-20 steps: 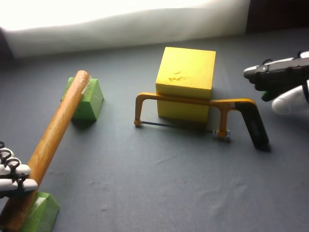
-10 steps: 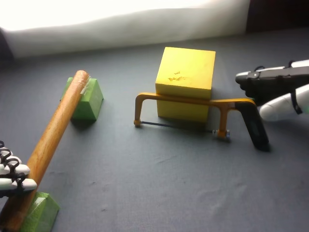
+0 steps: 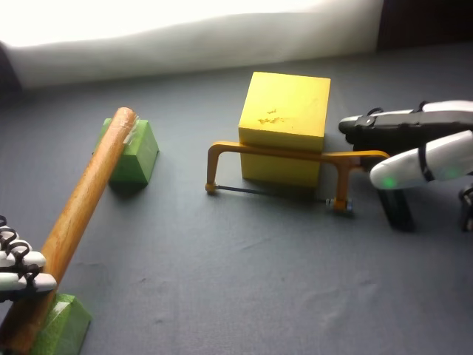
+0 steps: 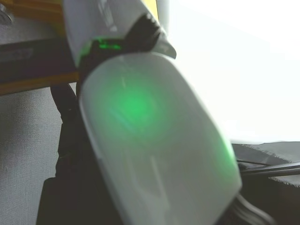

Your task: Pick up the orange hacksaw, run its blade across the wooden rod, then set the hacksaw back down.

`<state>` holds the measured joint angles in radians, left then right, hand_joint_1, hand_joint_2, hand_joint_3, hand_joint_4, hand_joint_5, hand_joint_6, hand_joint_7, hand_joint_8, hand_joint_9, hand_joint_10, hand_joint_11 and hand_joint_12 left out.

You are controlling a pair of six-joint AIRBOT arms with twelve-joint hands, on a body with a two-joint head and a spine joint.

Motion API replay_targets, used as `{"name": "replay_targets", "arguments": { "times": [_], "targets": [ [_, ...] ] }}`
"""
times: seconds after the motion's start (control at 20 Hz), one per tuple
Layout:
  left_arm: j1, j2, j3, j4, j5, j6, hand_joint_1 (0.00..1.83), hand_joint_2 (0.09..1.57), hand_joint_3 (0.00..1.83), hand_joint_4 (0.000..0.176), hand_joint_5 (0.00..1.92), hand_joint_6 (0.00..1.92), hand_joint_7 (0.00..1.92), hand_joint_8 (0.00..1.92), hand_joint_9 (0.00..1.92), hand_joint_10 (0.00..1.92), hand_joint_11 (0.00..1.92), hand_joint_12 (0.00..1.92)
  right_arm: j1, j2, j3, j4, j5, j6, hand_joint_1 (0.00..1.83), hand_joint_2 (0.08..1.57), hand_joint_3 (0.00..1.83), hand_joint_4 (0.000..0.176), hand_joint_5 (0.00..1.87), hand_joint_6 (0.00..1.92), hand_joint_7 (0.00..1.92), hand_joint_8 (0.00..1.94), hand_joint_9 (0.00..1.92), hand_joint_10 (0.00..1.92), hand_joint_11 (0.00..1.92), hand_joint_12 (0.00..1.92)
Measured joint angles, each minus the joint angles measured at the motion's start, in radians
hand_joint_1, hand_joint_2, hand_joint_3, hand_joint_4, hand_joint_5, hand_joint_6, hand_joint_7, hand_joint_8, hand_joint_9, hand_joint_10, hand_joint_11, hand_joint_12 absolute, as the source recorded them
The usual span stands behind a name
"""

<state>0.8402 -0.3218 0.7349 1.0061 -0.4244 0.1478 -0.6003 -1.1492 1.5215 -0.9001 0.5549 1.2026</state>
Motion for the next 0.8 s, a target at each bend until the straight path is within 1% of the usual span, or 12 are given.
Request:
{"name": "replay_targets", "arguments": {
  "times": [0.05, 0.1, 0.15, 0.2, 0.3, 0.4, 0.45, 0.5, 0.55, 0.7, 0.75, 0.8],
  "targets": [
    [0.0, 0.0, 0.0, 0.0, 0.0, 0.0, 0.0, 1.26, 0.0, 0.0, 0.07, 0.0, 0.05, 0.0, 0.03, 0.0, 0.0, 0.13, 0.002, -0.002, -0.008, -0.001, -0.009, 0.0, 0.97, 1.09, 0.01, 0.0, 0.07, 0.0, 0.04, 0.0, 0.09, 0.01, 0.0, 0.61],
    [0.0, 0.0, -0.001, 0.0, 0.001, 0.0, 0.0, 1.27, 0.0, 0.0, 0.1, 0.0, 0.07, 0.0, 0.05, 0.0, 0.0, 0.2, 0.005, -0.006, -0.015, -0.001, -0.018, -0.003, 1.04, 1.08, 0.0, 0.0, 0.12, 0.01, 0.07, 0.01, 0.12, 0.01, 0.0, 0.67],
    [0.0, 0.0, -0.001, 0.0, 0.001, 0.0, 0.0, 1.26, 0.0, 0.0, 0.09, 0.0, 0.07, 0.0, 0.05, 0.0, 0.0, 0.2, 0.005, -0.009, -0.016, 0.004, -0.021, -0.004, 0.99, 1.11, 0.01, 0.0, 0.09, 0.0, 0.05, 0.0, 0.1, 0.0, 0.0, 0.65],
    [0.0, 0.0, -0.001, 0.0, 0.001, 0.0, 0.0, 1.26, 0.0, 0.0, 0.1, 0.0, 0.08, 0.0, 0.06, 0.0, 0.0, 0.23, 0.01, -0.013, -0.018, 0.006, -0.028, -0.01, 1.0, 1.1, 0.0, 0.0, 0.1, 0.0, 0.06, 0.0, 0.1, 0.0, 0.0, 0.67],
    [0.0, 0.0, -0.001, 0.0, 0.0, 0.0, 0.0, 1.25, 0.0, 0.0, 0.1, 0.0, 0.08, 0.0, 0.07, 0.0, 0.0, 0.23, 0.01, -0.019, -0.018, 0.007, -0.031, -0.013, 0.98, 1.09, 0.0, 0.0, 0.1, 0.0, 0.06, 0.0, 0.11, 0.0, 0.0, 0.63],
    [0.0, 0.0, -0.001, 0.0, 0.0, 0.0, 0.0, 1.25, 0.0, 0.0, 0.09, 0.0, 0.07, 0.0, 0.05, 0.0, 0.0, 0.15, 0.012, -0.025, -0.018, 0.008, -0.037, -0.02, 0.98, 1.09, 0.0, 0.0, 0.08, 0.0, 0.05, 0.0, 0.1, 0.0, 0.0, 0.61],
    [0.0, 0.0, -0.001, 0.0, 0.0, 0.0, 0.0, 1.26, 0.0, 0.0, 0.1, 0.0, 0.08, 0.0, 0.06, 0.0, 0.0, 0.18, 0.012, -0.025, -0.025, 0.014, -0.048, -0.022, 0.97, 1.1, 0.0, 0.0, 0.09, 0.0, 0.06, 0.0, 0.1, 0.0, 0.0, 0.62],
    [0.0, 0.0, -0.003, 0.0, 0.0, 0.0, 0.0, 1.26, 0.0, 0.0, 0.11, 0.0, 0.09, 0.0, 0.07, 0.0, 0.0, 0.2, 0.02, -0.023, -0.044, 0.022, -0.081, -0.025, 0.98, 1.09, 0.0, 0.0, 0.08, 0.0, 0.05, 0.0, 0.09, 0.0, 0.0, 0.61],
    [0.0, 0.0, -0.005, -0.001, -0.003, 0.0, 0.0, 1.26, 0.0, 0.0, 0.08, 0.0, 0.07, 0.0, 0.05, 0.0, 0.0, 0.17, 0.023, -0.021, -0.064, 0.093, -0.108, -0.087, 0.97, 1.1, 0.0, 0.0, 0.07, 0.0, 0.05, 0.0, 0.09, 0.0, 0.0, 0.62],
    [0.0, 0.0, -0.011, -0.002, -0.002, -0.001, 0.0, 1.26, 0.0, 0.0, 0.09, 0.0, 0.07, 0.0, 0.05, 0.0, 0.0, 0.18, 0.023, -0.021, -0.069, 0.104, -0.122, -0.097, 0.99, 1.1, 0.0, 0.0, 0.07, 0.0, 0.04, 0.0, 0.09, 0.0, 0.0, 0.61],
    [0.0, 0.0, -0.011, -0.001, -0.003, -0.003, 0.0, 1.26, 0.0, 0.0, 0.1, 0.01, 0.08, 0.01, 0.05, 0.0, 0.0, 0.19, 0.023, -0.021, -0.072, 0.111, -0.128, -0.099, 0.97, 1.12, 0.0, 0.0, 0.08, 0.0, 0.05, 0.0, 0.1, 0.0, 0.0, 0.66],
    [0.0, 0.0, -0.011, -0.001, -0.003, -0.003, 0.0, 1.26, 0.0, 0.0, 0.11, 0.01, 0.09, 0.01, 0.06, 0.0, 0.0, 0.2, 0.023, -0.021, -0.073, 0.112, -0.129, -0.1, 0.99, 1.1, 0.0, 0.0, 0.09, 0.0, 0.05, 0.0, 0.11, 0.01, 0.0, 0.69]
  ]
}}
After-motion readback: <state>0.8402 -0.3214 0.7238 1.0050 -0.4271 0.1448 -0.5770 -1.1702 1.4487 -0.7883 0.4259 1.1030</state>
